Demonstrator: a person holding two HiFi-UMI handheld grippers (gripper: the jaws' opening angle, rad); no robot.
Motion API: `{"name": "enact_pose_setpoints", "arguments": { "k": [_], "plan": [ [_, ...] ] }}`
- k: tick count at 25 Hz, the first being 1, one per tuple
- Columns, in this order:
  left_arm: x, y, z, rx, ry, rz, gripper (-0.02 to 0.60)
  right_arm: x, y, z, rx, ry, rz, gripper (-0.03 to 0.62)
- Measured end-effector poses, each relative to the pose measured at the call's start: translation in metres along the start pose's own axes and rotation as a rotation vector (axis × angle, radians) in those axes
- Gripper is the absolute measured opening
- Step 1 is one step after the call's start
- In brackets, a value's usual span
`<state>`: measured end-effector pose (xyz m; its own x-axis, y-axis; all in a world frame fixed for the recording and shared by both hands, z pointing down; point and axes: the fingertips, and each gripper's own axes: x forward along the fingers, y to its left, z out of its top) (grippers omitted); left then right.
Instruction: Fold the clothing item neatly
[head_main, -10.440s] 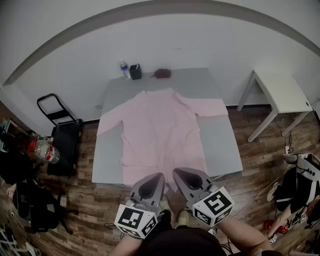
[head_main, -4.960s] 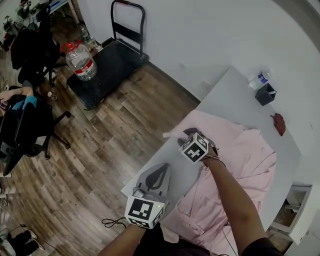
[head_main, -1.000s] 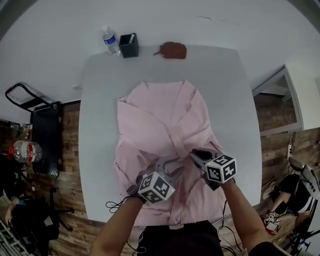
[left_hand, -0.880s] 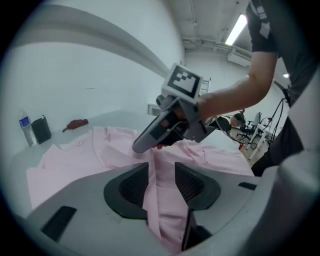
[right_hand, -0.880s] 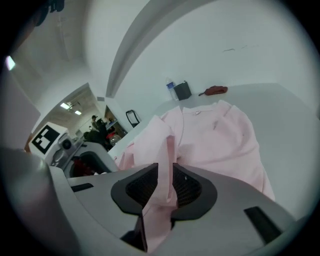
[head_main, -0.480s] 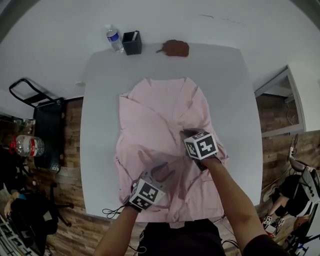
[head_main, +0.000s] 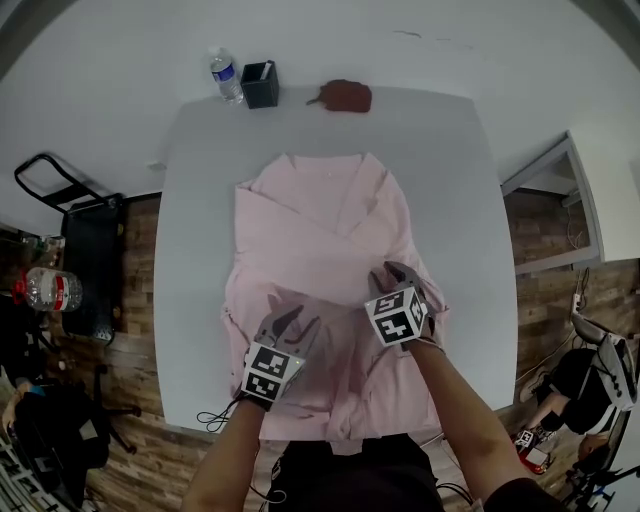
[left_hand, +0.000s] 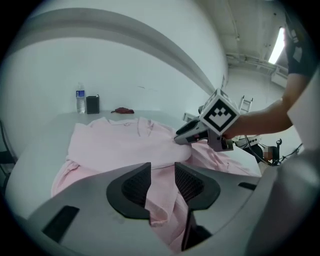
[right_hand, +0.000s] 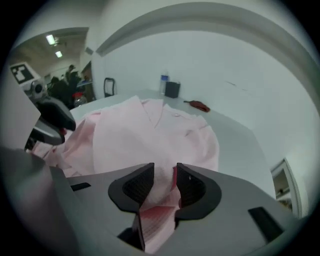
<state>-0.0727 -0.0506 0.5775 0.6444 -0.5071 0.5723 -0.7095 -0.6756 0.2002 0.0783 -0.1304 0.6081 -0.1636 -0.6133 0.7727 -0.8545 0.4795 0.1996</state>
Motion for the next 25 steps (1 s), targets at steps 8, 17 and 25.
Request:
{"name": "enact_pose_setpoints", "arguments": {
  "k": [8, 17, 25],
  "plan": [
    [-0.015, 0.022, -0.003, -0.06, -0.029, 0.084, 0.146, -0.035, -0.019, 0.004, 0.075, -0.118, 0.115, 0.121],
    [-0.044, -0.028, 0.037, -0.08, -0.18, 0.068, 0.05, -0.101, 0.032, 0.008, 0.197, -0.286, 0.241, 0.052],
    [-0.089, -0.09, 0.017, -0.013, -0.185, -0.04, 0.028, -0.18, 0.085, -0.026, 0.266, -0.292, 0.337, 0.052]
  ]
}}
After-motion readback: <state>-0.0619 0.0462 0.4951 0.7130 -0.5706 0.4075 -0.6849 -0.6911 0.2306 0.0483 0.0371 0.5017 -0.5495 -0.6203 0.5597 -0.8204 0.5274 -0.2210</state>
